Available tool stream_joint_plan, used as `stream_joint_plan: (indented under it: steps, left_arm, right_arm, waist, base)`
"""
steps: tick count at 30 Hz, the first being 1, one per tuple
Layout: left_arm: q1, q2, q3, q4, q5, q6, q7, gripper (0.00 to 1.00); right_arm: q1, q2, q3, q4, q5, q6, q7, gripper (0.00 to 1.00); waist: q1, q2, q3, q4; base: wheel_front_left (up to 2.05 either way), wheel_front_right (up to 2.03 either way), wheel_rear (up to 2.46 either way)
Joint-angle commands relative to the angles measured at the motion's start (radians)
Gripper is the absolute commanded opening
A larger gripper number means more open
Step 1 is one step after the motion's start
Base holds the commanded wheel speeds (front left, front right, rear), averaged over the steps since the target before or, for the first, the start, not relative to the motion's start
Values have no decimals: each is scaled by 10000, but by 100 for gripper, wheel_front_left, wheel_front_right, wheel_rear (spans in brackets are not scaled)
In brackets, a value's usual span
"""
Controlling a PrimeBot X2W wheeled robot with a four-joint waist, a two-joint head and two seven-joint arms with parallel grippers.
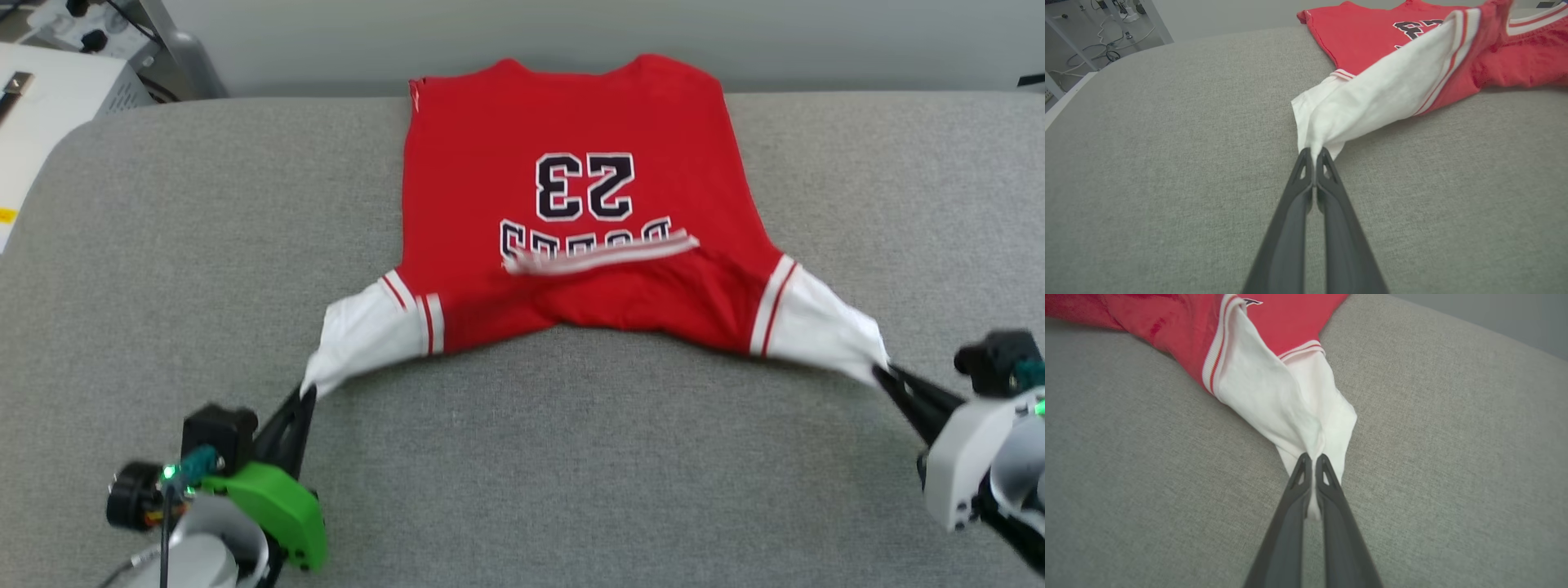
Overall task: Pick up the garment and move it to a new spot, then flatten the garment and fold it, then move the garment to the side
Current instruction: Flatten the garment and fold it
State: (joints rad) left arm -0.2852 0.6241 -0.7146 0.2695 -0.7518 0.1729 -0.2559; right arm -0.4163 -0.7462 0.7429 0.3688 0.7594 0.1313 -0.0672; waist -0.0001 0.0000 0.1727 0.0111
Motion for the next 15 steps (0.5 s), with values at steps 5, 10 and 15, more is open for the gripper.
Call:
stream_joint_plan:
  steps: [5,10,15]
  left_arm:
    - [1386,-423,584,177,-207,67,-58,0]
    - [2544,-804,1252,208,-102,46,-58,0]
    - [3464,-1136,1786,199,126,-42,-58,0]
  right_arm:
    - [1794,398,-915,318,-290,-6,-328,0]
    - [3227,791,-1750,473,-411,-6,-507,0]
    - [4552,984,-2639,409,-620,-6,-532,0]
  waist:
    - [1,0,-537,46]
    - [1,0,-821,90]
    - [1,0,-1088,159]
  base:
    - [0,0,0]
    - [0,0,0]
    - [0,0,0]
